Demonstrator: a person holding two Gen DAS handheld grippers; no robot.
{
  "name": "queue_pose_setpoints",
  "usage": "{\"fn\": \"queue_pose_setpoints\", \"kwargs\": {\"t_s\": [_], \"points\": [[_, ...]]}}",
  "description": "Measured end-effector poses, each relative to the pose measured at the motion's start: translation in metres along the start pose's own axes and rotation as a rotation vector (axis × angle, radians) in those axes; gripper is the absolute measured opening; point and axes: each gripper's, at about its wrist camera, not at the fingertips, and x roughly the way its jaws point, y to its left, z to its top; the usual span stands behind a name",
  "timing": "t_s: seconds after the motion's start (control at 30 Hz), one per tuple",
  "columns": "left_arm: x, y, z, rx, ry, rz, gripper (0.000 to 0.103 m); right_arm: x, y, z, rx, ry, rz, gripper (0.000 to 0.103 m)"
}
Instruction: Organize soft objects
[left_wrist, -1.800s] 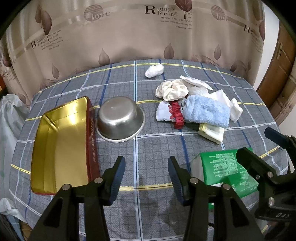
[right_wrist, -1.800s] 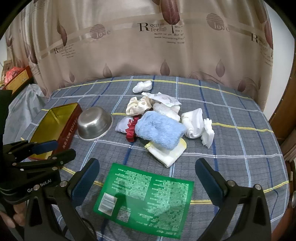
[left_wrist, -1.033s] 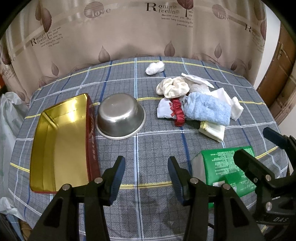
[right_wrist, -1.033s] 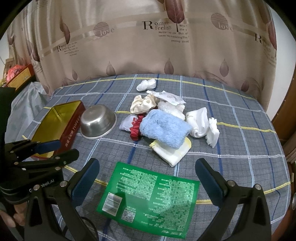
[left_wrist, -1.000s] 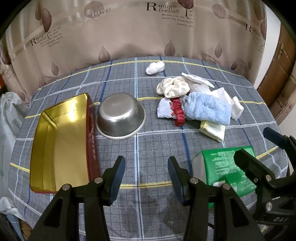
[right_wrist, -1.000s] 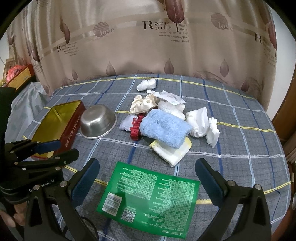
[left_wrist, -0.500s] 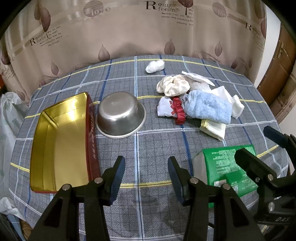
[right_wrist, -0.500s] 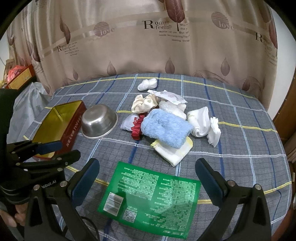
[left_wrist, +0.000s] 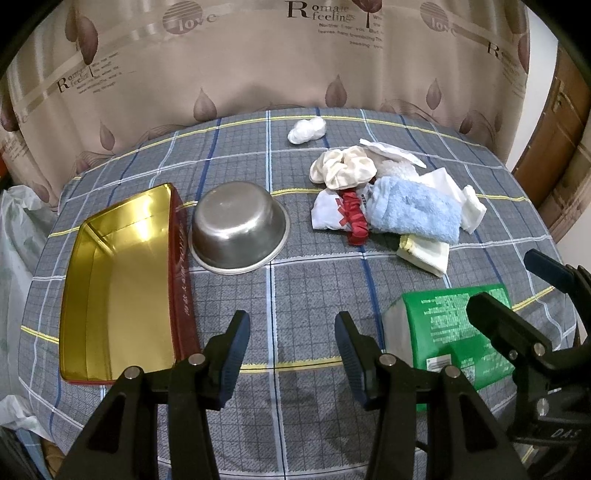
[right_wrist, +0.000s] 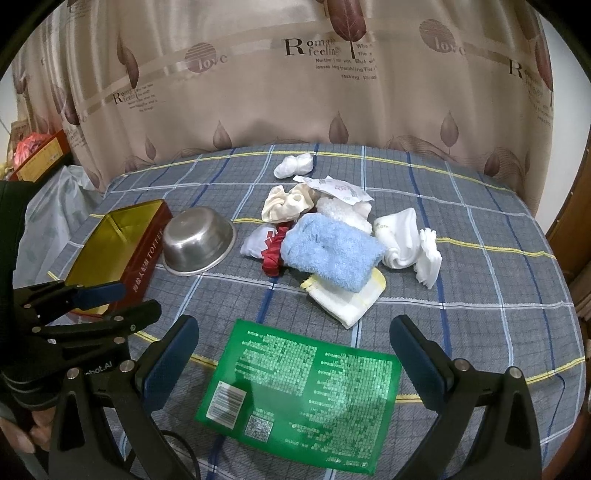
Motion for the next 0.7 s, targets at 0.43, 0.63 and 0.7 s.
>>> {"fn": "queue_pose_setpoints", "kwargs": {"t_s": [0.43,0.63,0.7], "points": [[0.001,-0.002,0.001,-0.001,0.002,0.003,0.049,-0.001,-0.001,-0.001,0.002,-0.006,-0.001,0.103],[0.001,-0.002,0.001,0.001,0.004,0.003,0.049,-0.002,-0.010,0.001,0.024,-0.004,0.003,0.103],[0.001,-0.001,0.000,0.003,0.006,0.003,0.049,-0.003,-0.014,0.002,0.024,-0.005,0.001,0.103]]}}
